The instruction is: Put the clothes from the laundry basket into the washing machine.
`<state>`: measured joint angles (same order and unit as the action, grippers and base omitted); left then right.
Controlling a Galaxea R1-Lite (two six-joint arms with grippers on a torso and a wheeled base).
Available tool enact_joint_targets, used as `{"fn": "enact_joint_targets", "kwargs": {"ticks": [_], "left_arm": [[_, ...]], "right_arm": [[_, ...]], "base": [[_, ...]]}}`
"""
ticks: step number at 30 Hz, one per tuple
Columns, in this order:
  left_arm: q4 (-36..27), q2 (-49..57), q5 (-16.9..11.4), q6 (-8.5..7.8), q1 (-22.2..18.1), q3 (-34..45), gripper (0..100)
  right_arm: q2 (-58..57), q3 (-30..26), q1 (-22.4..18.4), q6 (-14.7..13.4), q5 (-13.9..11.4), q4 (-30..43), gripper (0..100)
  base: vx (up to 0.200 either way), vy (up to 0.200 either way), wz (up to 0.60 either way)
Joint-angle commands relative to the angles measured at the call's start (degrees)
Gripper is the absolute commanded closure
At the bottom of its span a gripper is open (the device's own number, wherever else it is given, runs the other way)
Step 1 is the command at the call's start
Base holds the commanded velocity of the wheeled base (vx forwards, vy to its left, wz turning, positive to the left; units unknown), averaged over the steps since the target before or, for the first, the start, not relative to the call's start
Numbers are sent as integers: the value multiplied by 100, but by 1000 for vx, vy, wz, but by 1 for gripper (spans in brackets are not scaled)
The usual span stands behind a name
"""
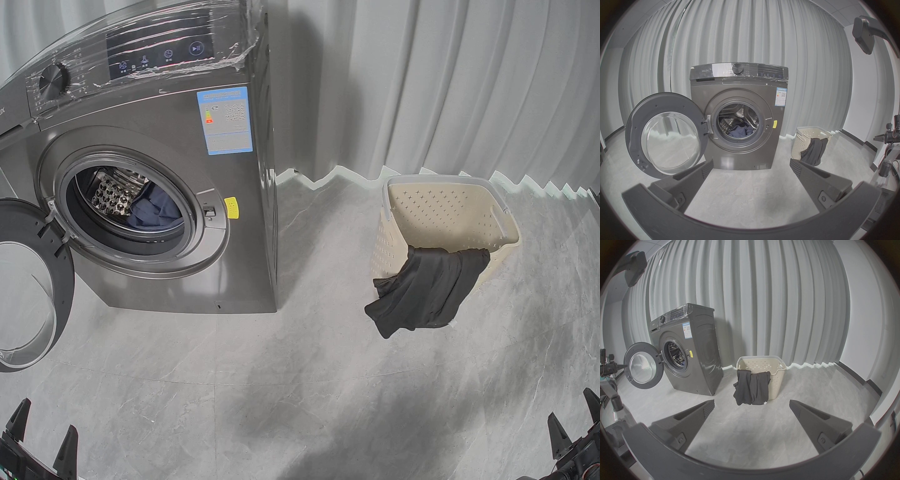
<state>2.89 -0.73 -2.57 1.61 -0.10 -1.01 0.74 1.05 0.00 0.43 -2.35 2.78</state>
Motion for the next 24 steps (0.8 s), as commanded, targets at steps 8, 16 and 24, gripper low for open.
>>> {"fn": "enact_joint_targets", "kwargs": {"ticks": [8,16,24], "left_arm": [[10,73,-6,41,10,92,0],[10,73,29,59,10,92,0],[10,73,108,50,1,92,0]], "right_arm": [[-48,1,0,1,-2,3,0],[-48,1,0,1,-2,3,0],[-48,1,0,1,-2,3,0]], "base": [[0,-200,0],[0,0,0],[0,-175,0]]}}
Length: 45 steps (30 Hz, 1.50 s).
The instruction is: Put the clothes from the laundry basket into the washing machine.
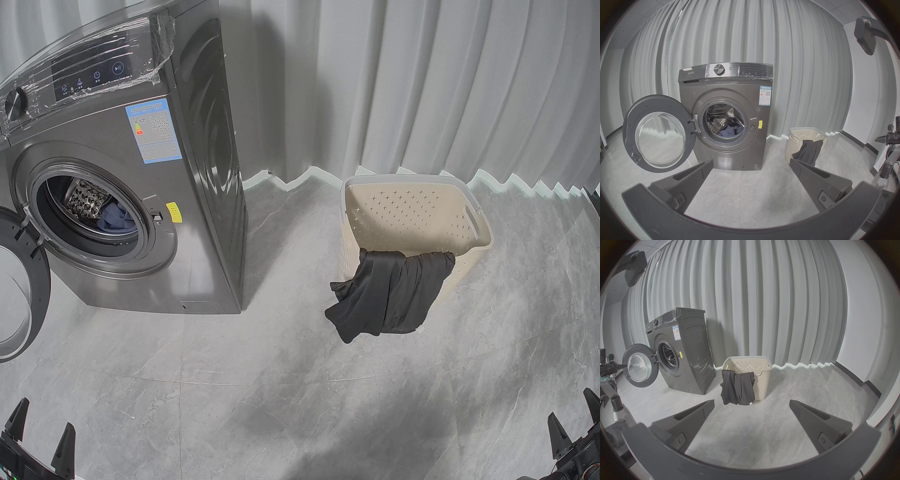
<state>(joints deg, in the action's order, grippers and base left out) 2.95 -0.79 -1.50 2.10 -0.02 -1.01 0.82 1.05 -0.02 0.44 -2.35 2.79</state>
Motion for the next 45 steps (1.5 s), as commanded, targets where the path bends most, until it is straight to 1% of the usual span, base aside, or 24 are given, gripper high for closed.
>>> {"fn": "enact_joint_targets", "kwargs": {"ticks": [1,14,16,17,21,22,26,29,31,32,33,35,37,39,41,42,45], "left_arm": [[4,79,1,10,-6,92,0],[4,79,9,89,2,92,0],[4,79,9,89,2,92,0],[4,79,9,116,2,92,0],[13,79,9,309,2,84,0],[21,79,9,326,2,92,0],[21,79,1,291,-6,84,0],[21,79,18,291,-6,92,0],[21,79,141,291,-6,92,0],[4,79,238,256,2,92,0],[-58,79,370,168,2,92,0],[-154,79,458,89,-15,92,0],[-154,79,458,89,-15,92,0],[-225,79,431,-25,-15,92,0],[-295,79,255,-122,2,92,0],[-295,79,238,-139,2,92,0],[-295,79,238,-122,2,92,0]], "right_arm": [[-55,1,2,0,-2,2,0],[-55,1,2,0,-2,2,0],[-55,1,2,0,7,2,0],[-55,1,2,0,-2,2,0],[-55,1,2,0,-2,2,0],[-55,1,2,0,-2,2,0],[-55,1,2,0,-2,2,0],[-55,1,2,0,-2,2,0],[-55,1,2,0,-2,2,0],[-55,9,2,0,-2,2,0],[-55,1,2,0,-2,2,0],[-55,1,2,0,-2,2,0],[-55,1,2,0,-2,2,0],[-55,1,2,0,-2,2,0],[-55,1,2,0,7,2,0],[-55,1,2,0,-2,2,0],[-55,9,2,0,-2,2,0]], "base": [[0,-200,0],[0,-200,0],[0,0,0],[0,0,0],[0,0,0],[0,0,0],[0,0,0],[0,-200,0],[0,-200,0],[0,-200,0],[0,-200,0],[0,-200,0],[0,0,0],[0,0,0],[0,0,0],[0,0,0],[0,0,0]]}}
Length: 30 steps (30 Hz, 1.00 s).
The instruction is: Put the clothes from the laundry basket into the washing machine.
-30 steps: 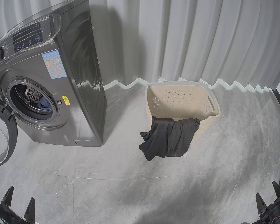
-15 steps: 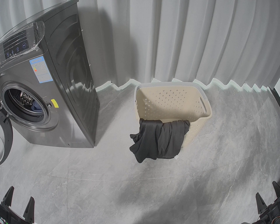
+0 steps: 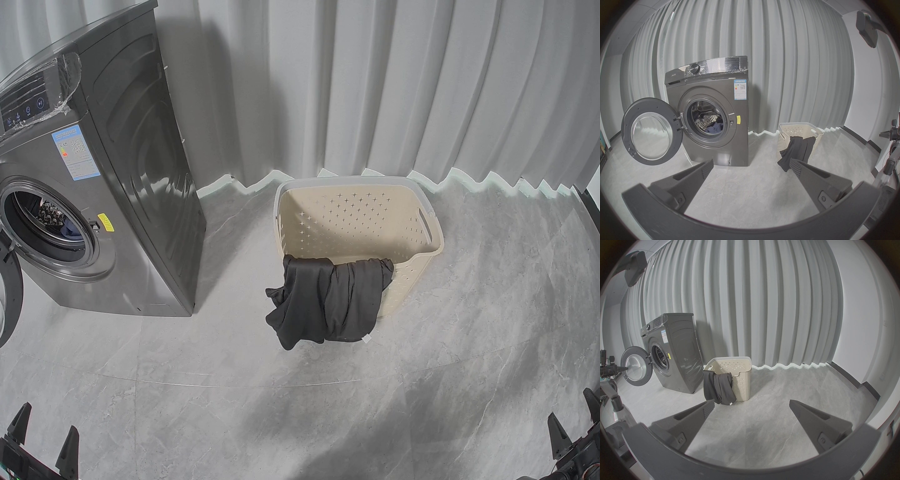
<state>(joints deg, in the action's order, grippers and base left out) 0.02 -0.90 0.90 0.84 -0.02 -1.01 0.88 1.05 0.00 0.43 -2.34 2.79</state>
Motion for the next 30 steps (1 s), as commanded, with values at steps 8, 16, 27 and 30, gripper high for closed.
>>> {"fn": "enact_joint_targets", "kwargs": {"ticks": [8,16,27,30], "left_arm": [[-2,90,-11,-14,2,92,0],[-2,90,-11,-14,2,92,0],[-2,90,-20,-23,2,92,0],[-2,90,-29,-14,2,92,0]], "right_arm": [[-61,1,0,1,-3,2,0],[-61,1,0,1,-3,2,0],[-61,1,0,1,-3,2,0],[-53,1,-18,-8,-3,2,0]], "base": [[0,-75,0],[0,-150,0],[0,0,0],[0,0,0]]}}
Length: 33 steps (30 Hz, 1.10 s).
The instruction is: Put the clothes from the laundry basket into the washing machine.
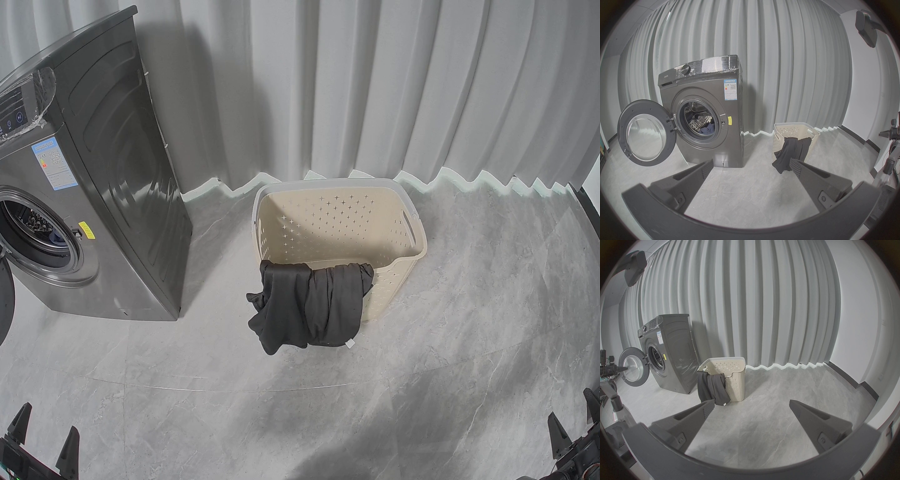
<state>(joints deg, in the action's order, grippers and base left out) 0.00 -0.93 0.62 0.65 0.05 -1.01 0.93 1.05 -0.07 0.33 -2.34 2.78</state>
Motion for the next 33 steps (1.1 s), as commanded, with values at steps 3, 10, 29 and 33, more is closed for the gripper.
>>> {"fn": "enact_joint_targets", "kwargs": {"ticks": [3,10,29,33], "left_arm": [[0,93,-9,6,-5,92,0],[0,93,-9,6,-5,92,0],[0,93,-36,6,-5,92,0],[0,93,-36,14,-5,92,0]], "right_arm": [[-49,9,-19,11,-3,3,0],[-57,1,-19,-24,14,-5,0],[3634,1337,781,-86,-232,-665,0],[4407,1354,860,-147,-241,-858,0]], "base": [[67,0,0],[200,0,0],[42,0,0],[0,0,0]]}}
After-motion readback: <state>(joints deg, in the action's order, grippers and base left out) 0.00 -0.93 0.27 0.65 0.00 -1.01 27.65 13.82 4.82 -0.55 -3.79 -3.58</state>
